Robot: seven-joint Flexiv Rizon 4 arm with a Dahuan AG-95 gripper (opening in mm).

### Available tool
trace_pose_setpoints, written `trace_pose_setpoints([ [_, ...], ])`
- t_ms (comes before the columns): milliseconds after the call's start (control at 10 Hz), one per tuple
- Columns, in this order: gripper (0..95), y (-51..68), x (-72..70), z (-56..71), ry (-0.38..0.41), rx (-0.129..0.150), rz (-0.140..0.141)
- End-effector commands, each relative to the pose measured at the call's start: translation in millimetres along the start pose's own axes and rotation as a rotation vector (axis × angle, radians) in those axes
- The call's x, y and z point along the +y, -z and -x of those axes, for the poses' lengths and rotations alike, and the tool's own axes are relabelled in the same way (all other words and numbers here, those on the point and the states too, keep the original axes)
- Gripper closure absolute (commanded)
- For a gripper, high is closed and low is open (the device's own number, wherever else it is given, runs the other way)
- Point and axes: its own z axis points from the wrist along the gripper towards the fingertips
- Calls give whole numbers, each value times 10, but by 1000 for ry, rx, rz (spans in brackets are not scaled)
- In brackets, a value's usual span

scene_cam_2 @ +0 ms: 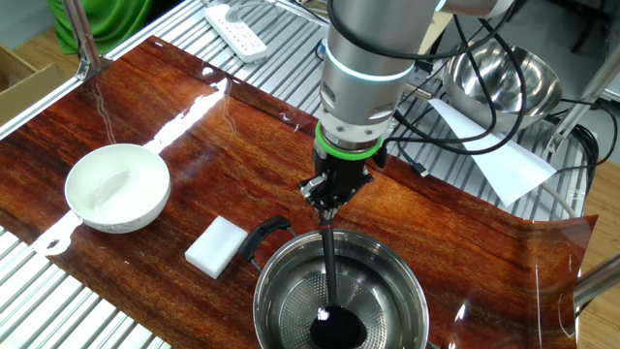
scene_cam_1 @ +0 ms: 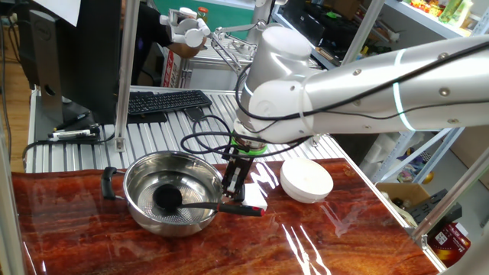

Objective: Scoop water with a large spoon from one bowl to another

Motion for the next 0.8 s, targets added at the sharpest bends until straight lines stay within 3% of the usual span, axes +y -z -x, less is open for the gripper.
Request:
trace_pose_setpoints([
  [100, 950, -5, 2, 2, -38, 10, 17],
  [200, 950, -5, 2, 2, -48, 11, 22],
  [300, 760, -5, 2, 2, -49, 11, 24],
  [500, 760, -5, 2, 2, -53, 15, 26],
  [600, 570, -4, 3, 2, -62, 18, 28],
  [800, 570, -6, 3, 1, -74, 19, 30],
])
